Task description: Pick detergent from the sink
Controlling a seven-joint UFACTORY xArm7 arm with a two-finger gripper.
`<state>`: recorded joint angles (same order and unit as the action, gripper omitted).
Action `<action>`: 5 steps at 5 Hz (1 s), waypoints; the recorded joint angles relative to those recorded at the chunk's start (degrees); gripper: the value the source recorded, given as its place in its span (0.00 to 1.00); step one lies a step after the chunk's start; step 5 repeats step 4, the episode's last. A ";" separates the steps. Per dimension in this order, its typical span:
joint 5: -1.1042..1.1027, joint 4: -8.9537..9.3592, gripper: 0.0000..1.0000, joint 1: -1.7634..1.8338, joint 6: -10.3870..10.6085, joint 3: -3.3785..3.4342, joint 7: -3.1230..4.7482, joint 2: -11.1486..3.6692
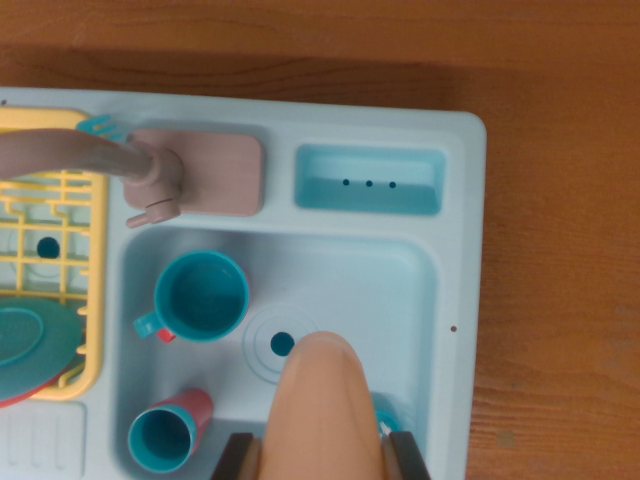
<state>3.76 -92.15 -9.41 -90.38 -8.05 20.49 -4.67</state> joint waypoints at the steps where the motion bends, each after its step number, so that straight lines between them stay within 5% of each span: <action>1: 0.00 0.00 1.00 0.00 0.00 0.00 0.00 0.00; 5: -0.06 -0.66 1.00 0.00 -0.85 -0.02 -0.07 0.19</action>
